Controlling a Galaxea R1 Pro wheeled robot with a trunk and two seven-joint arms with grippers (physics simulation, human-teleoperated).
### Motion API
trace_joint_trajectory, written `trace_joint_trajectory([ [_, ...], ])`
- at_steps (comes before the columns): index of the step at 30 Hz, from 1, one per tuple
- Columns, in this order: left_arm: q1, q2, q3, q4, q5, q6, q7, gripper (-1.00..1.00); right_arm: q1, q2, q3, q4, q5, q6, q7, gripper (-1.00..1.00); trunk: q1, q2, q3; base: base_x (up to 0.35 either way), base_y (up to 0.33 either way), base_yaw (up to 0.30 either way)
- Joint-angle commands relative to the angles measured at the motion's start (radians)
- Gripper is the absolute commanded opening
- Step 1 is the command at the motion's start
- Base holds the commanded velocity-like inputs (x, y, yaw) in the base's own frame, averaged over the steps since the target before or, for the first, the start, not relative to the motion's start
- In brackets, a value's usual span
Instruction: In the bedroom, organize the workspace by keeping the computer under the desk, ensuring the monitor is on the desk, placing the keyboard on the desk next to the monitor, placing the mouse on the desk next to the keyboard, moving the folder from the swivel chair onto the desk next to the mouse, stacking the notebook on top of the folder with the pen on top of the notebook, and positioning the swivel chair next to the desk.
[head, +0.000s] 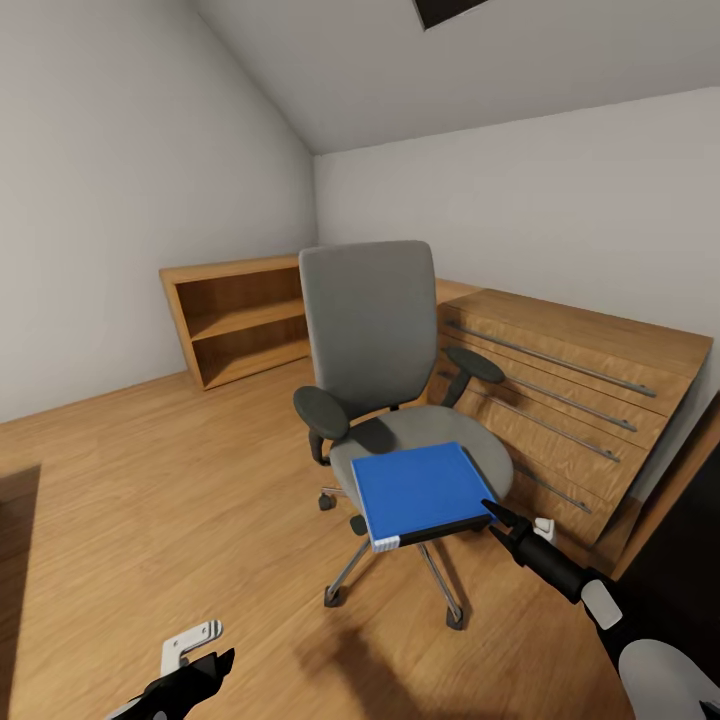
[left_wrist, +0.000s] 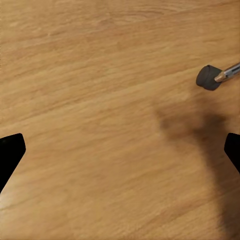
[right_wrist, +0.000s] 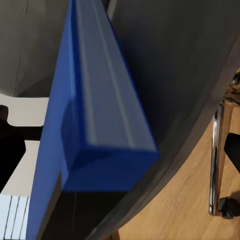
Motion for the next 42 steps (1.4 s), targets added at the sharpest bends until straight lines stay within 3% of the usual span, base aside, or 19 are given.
trace_joint_trajectory([
  [1,0.0,-0.001,0.001,-0.001,0.011,0.005,0.006,1.0,-0.001,0.0,-0.003,0.001,-0.003,0.008,0.002,1.0,0.0,0.0,-0.001,0.0,0.0,0.0],
  [30,0.0,-0.001,0.012,-0.001,0.011,0.005,0.004,1.0,-0.001,0.0,-0.003,0.001,-0.004,0.004,0.002,1.0,0.0,0.0,-0.001,-0.008,0.0,0.0],
  [31,0.0,-0.001,0.012,-0.001,0.011,0.004,0.005,1.0,0.0,0.0,-0.003,0.001,-0.004,0.005,0.002,-1.0,0.0,0.0,-0.001,0.0,0.0,0.0],
  [42,0.0,-0.001,0.012,-0.001,0.011,0.005,0.005,1.0,-0.001,-0.001,-0.003,-0.001,-0.005,0.009,0.002,-1.0,0.0,0.0,-0.001,0.0,0.0,0.0],
])
